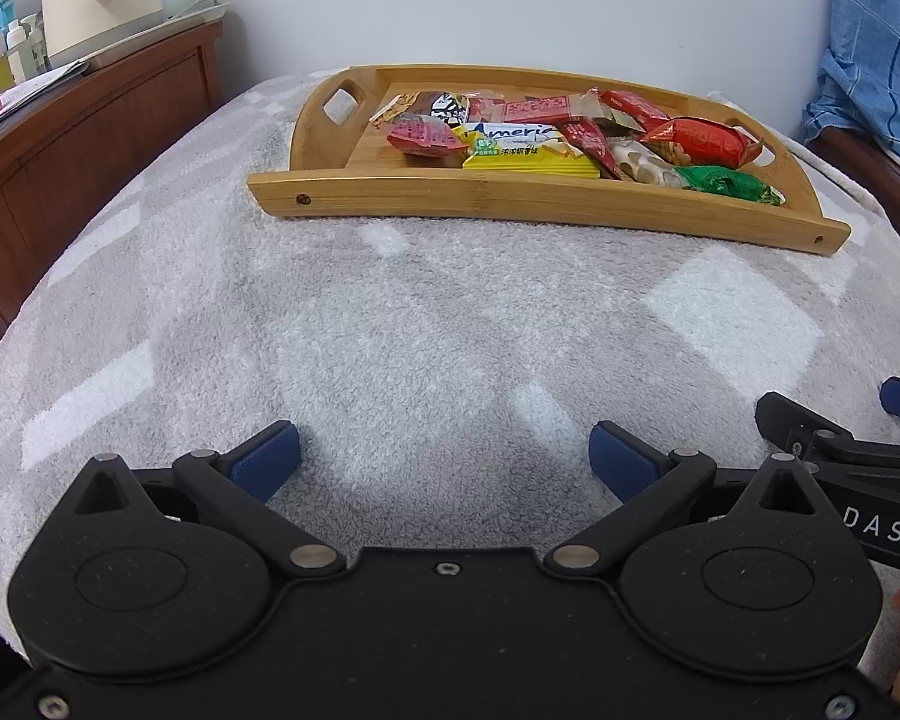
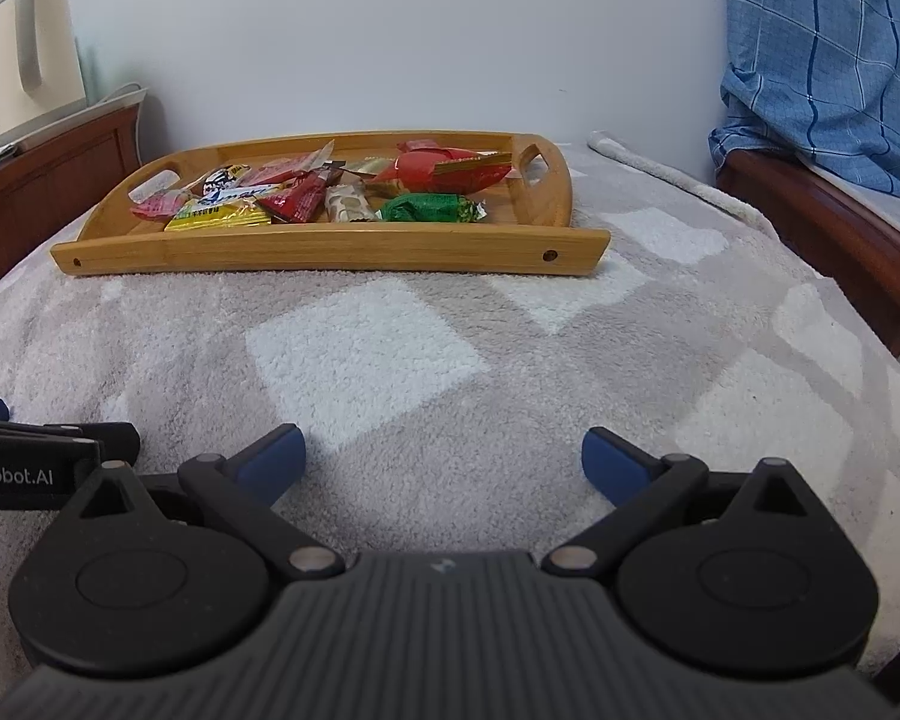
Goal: Organize snacks
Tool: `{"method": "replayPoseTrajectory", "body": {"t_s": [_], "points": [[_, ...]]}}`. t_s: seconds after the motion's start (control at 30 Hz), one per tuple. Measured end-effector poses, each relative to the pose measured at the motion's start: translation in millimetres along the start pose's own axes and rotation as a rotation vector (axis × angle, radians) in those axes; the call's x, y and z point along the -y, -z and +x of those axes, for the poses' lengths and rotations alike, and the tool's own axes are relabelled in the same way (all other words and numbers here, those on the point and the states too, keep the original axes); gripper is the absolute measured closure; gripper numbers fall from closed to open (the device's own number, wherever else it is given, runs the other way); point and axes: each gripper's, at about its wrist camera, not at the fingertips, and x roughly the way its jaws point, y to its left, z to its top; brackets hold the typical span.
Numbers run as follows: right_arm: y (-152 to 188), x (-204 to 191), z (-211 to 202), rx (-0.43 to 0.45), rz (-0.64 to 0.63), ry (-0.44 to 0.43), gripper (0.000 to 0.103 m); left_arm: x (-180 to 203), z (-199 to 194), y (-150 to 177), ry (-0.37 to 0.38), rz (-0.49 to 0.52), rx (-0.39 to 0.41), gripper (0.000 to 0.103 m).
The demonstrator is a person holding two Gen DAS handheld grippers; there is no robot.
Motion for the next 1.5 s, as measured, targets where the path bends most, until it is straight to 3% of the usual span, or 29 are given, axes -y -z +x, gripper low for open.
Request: {"method": "replayPoseTrajectory", "body": {"t_s": [1.5], "points": [[0.8,-2.4,2.9,-0.008,-0.006,-0.006,0.0,-1.3,1.9,-1.6,0.007,-0.01,-0.002,0.0]]}}
